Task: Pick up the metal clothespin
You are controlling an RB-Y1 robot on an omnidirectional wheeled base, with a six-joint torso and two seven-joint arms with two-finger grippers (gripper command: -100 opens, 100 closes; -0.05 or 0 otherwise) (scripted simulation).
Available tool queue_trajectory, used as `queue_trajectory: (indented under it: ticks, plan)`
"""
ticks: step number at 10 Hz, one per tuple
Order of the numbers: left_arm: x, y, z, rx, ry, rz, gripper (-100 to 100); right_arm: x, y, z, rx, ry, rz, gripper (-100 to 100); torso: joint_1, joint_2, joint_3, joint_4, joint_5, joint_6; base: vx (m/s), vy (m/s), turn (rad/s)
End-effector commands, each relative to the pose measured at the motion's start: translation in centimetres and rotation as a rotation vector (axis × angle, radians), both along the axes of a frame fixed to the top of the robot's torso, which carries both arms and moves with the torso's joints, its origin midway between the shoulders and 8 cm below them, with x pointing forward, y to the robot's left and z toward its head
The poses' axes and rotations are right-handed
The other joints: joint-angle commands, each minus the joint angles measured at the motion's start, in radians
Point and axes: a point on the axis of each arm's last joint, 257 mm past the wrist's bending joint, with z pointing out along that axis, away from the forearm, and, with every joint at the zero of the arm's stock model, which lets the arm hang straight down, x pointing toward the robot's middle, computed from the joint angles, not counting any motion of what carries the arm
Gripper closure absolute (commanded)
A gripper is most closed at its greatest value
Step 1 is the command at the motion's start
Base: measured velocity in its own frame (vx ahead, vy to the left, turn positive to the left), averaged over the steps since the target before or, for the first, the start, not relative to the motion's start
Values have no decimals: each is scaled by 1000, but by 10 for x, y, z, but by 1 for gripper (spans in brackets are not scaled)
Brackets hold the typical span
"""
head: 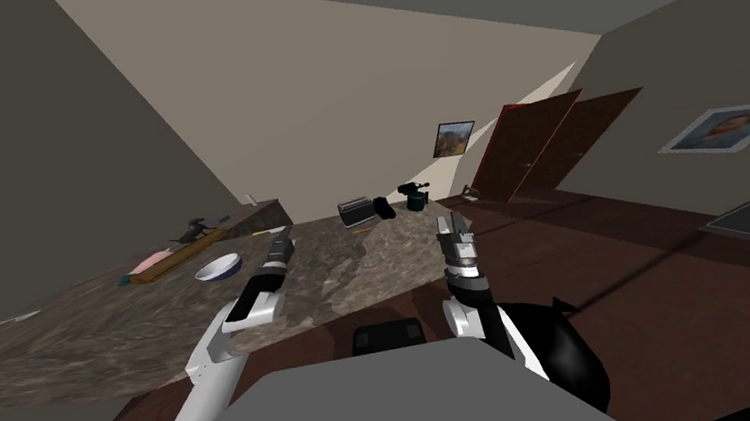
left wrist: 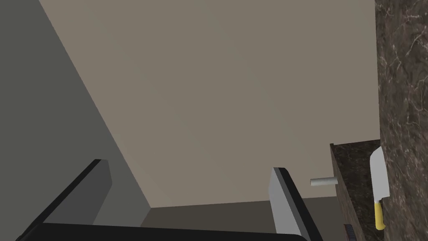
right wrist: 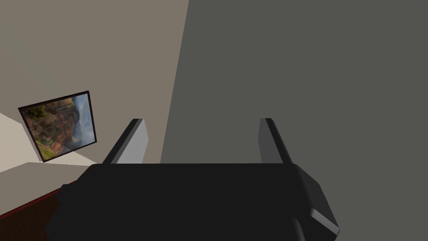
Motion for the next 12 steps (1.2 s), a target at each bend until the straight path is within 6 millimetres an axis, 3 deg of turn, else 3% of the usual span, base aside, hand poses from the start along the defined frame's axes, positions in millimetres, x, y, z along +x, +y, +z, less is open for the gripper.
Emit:
queue_trajectory:
  ticks: [1, 4, 5, 6, 7, 8, 10, 11, 12]
  plan:
    - [5, 12, -10, -1, 38, 19, -100, 0, 0, 0, 0, 0, 0, 0, 0, 0, 0, 0, 0, 0, -50, -15, -83]
    - [25, 48, -20, 2, 119, 72, -100, 0, 0, 0, 0, 0, 0, 0, 0, -1, -1, 0, 0, -1, -42, -17, -140]
    - [25, 55, -33, -5, 152, 87, -100, 0, 0, 0, 0, 0, 0, 0, 0, -1, -1, 0, 0, 0, -42, -10, -88]
    - [33, 72, -31, -5, 174, 111, -100, 0, 0, 0, 0, 0, 0, 0, 1, -1, -1, 0, 0, -1, -42, -15, -162]
    - [32, 78, -44, -13, 209, 127, -100, 0, 0, 0, 0, 0, 0, 0, 1, -1, -1, 0, 0, 0, -35, -9, -120]
    - [39, 96, -40, -16, 230, 152, -100, 0, 0, 0, 0, 0, 0, 0, 1, -2, -1, 0, 0, -1, -32, -20, -167]
    - [38, 104, -56, -26, 271, 171, -100, 0, 0, 0, 0, 0, 0, 0, 0, -2, -1, 0, 0, -1, -19, -8, -48]
    - [43, 121, -52, -34, 300, 200, -100, 0, 0, 0, 0, 0, 0, 0, 1, -3, -1, -1, 0, -1, -17, -9, -134]
    - [41, 128, -65, -42, 327, 215, -100, 0, 0, 0, 0, 0, 0, 0, 1, -3, -1, -1, 0, 0, -17, -5, -149]
